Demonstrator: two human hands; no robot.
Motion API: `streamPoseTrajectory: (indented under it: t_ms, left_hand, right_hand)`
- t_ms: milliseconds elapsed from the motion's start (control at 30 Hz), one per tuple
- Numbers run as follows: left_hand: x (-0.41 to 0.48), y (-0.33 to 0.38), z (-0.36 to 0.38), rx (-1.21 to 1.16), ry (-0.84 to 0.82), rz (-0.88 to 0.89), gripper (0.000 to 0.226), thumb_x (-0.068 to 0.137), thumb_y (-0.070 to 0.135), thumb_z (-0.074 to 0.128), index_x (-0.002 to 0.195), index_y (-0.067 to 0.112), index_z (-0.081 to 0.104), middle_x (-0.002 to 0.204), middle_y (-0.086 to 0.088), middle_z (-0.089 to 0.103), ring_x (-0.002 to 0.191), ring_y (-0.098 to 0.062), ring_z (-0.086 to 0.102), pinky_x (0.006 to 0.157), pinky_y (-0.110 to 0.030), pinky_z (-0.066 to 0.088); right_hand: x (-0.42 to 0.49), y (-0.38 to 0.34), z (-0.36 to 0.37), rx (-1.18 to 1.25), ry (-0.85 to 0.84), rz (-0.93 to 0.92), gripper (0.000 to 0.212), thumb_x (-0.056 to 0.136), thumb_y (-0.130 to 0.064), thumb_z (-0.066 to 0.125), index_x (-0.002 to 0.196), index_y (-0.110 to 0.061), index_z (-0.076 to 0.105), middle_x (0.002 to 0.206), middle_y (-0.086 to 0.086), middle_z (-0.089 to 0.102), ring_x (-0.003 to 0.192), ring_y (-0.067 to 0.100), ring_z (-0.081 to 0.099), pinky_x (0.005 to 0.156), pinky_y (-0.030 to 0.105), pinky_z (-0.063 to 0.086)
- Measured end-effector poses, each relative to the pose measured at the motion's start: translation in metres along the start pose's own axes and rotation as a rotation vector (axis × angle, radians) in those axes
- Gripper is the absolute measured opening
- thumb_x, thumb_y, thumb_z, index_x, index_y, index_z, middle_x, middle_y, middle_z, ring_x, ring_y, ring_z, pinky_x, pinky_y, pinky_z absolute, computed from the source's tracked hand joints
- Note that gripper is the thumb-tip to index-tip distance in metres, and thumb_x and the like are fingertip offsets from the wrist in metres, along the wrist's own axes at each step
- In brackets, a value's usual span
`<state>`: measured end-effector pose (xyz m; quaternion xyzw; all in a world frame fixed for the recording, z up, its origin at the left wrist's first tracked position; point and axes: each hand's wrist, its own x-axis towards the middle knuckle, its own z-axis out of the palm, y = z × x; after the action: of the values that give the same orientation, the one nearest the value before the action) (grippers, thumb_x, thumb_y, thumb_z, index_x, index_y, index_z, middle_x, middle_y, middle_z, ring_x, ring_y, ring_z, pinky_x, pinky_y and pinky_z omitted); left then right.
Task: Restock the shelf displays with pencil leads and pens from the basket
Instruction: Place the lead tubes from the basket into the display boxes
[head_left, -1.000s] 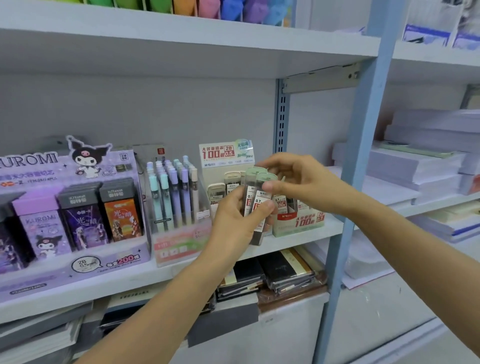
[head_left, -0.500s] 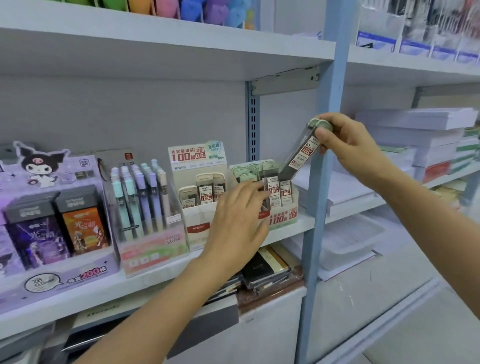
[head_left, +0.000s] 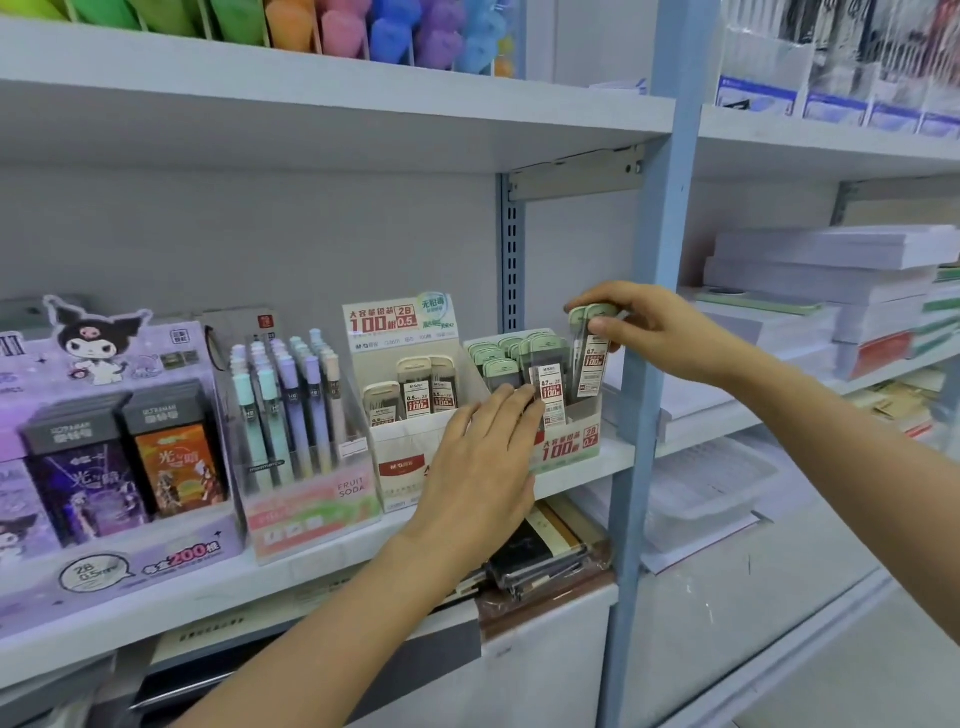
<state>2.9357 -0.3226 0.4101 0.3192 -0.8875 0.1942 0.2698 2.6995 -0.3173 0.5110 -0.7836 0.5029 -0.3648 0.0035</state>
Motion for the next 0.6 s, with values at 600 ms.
streamPoseTrajectory:
  t_ms: [600]
  left_hand:
    - [-0.001,0.001,0.008,0.048,-0.025,-0.011,0.079,0.094,0.034,0.051,0.155,0.017,0.004,0.164,-0.002,-0.001,0.15,-0.02,0.002,0.118,-0.038,-0.003]
  right_hand:
    - [-0.025,0.012,0.046,-0.143,0.022,0.074,0.041,0.099,-0.027,0.051,0.139,-0.021,0.049,0.127,-0.005,0.062,0.103,0.007,0.057,0.074,0.008,0.04]
